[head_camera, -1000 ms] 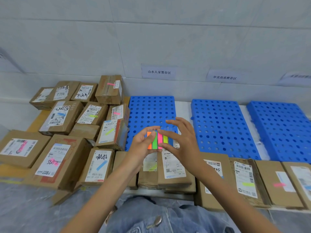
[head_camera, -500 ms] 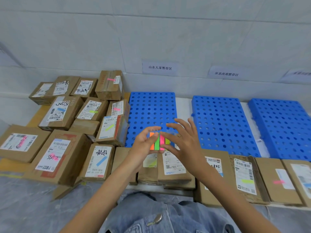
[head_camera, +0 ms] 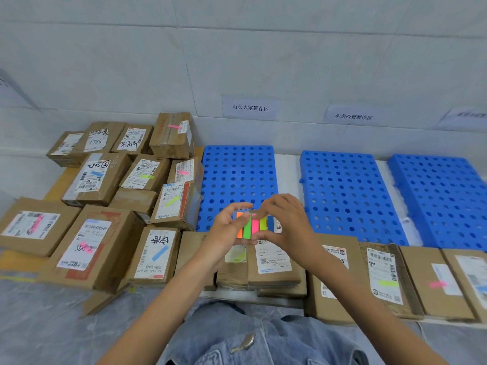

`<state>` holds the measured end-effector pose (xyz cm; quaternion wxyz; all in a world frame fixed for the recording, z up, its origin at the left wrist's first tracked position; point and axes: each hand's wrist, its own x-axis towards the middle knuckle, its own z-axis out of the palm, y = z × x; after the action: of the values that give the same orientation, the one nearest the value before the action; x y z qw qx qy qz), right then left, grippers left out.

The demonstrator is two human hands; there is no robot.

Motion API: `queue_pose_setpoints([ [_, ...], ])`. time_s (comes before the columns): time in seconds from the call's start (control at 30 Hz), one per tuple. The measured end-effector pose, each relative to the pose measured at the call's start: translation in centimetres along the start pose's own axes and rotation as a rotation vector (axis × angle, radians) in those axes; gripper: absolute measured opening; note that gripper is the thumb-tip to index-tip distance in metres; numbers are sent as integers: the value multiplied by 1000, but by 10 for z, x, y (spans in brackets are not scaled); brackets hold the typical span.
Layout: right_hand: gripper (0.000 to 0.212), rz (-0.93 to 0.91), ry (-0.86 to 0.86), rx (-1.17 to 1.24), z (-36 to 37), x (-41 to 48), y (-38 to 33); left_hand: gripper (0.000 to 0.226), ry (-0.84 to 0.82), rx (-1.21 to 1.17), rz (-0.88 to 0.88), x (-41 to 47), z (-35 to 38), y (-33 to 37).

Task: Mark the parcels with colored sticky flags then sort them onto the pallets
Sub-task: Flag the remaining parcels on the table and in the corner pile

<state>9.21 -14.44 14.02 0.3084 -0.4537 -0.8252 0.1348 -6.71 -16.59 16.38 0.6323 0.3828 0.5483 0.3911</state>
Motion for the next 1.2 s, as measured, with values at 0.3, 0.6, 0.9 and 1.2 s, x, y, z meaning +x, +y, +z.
queue_pose_setpoints([
  [0.3, 23, -124, -37, -161, -2, 1, 1, 22, -10, -21, -46, 1, -3, -3],
  [0.6, 15, -252, -25, -350, 5, -5, -5, 27, -31, -70, -81, 1, -4, -6],
  [0.9, 6, 156, -135, 208, -1, -4, -3, 49, -116, -44, -27, 1, -5, -17],
  [1.2, 8, 572, 190, 502, -6, 0, 33, 42, 134, 113, -86, 27, -37, -47],
])
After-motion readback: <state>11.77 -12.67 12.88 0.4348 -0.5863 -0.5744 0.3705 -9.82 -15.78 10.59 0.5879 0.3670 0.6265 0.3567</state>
